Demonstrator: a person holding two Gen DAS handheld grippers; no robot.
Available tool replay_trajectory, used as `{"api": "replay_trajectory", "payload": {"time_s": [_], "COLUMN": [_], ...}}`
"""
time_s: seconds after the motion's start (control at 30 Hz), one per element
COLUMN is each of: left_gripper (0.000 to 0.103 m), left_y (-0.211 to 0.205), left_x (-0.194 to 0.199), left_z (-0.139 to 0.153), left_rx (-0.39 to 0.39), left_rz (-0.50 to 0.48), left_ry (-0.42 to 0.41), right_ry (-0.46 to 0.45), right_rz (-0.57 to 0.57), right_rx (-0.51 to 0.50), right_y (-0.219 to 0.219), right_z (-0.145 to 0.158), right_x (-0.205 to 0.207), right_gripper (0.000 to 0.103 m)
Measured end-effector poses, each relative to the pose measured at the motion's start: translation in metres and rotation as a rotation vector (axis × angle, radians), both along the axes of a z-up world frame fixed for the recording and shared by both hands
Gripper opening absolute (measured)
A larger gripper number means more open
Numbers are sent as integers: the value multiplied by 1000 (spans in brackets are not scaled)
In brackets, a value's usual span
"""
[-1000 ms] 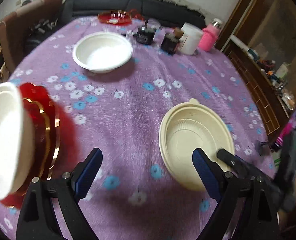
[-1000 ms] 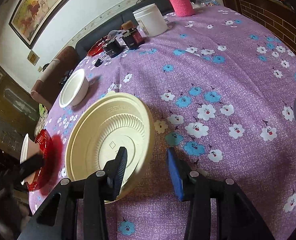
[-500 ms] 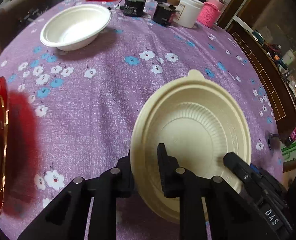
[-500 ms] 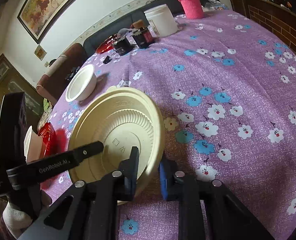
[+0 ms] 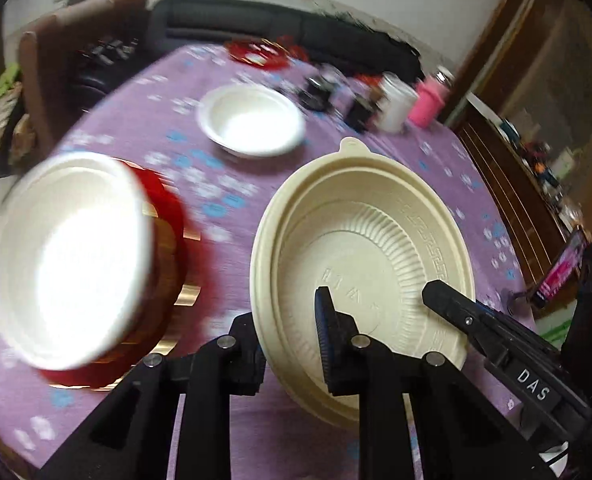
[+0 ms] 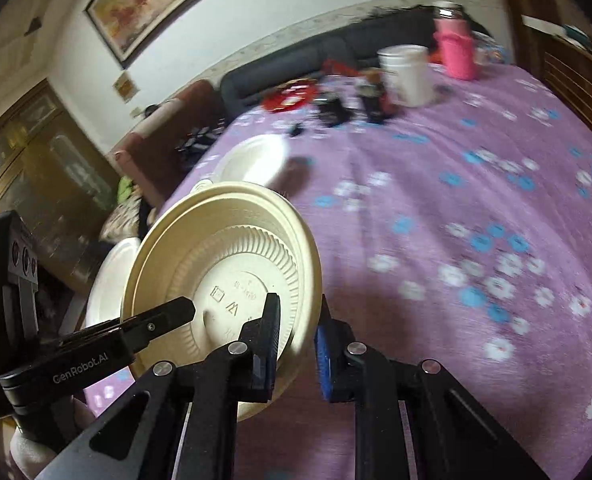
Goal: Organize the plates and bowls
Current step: 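Lift and carry the beige bowl with the right tool to the stack, then lower the beige bowl into the white bowls and open the right tool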
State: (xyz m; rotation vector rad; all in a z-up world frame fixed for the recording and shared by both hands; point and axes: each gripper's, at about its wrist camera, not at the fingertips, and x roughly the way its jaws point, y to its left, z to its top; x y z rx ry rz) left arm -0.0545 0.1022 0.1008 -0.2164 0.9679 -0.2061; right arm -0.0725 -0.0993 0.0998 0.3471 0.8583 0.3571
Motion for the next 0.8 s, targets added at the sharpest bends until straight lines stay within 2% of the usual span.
{"api": "replay_trajectory", "payload": {"time_s": [0.23, 0.47, 0.67, 0.8], "left_gripper": [21, 21, 25, 37], "left_y": [82, 139, 156, 160], "left_x": [-10, -2, 4, 1], "left_z": [19, 6, -14, -10], "left_rx": [54, 91, 90, 55], "left_rz": [162, 271, 304, 304], "left_ry": [-34, 3, 44, 31], "right_ry": [-41, -10, 11, -20], "right_rz": [147, 233, 252, 252], "right_rx": [-27, -78, -115, -157], "right_y": [94, 171, 196, 203], "right_z": [24, 15, 1, 2], "right_x": [16, 39, 46, 45], "right_gripper": [18, 18, 18, 18]}}
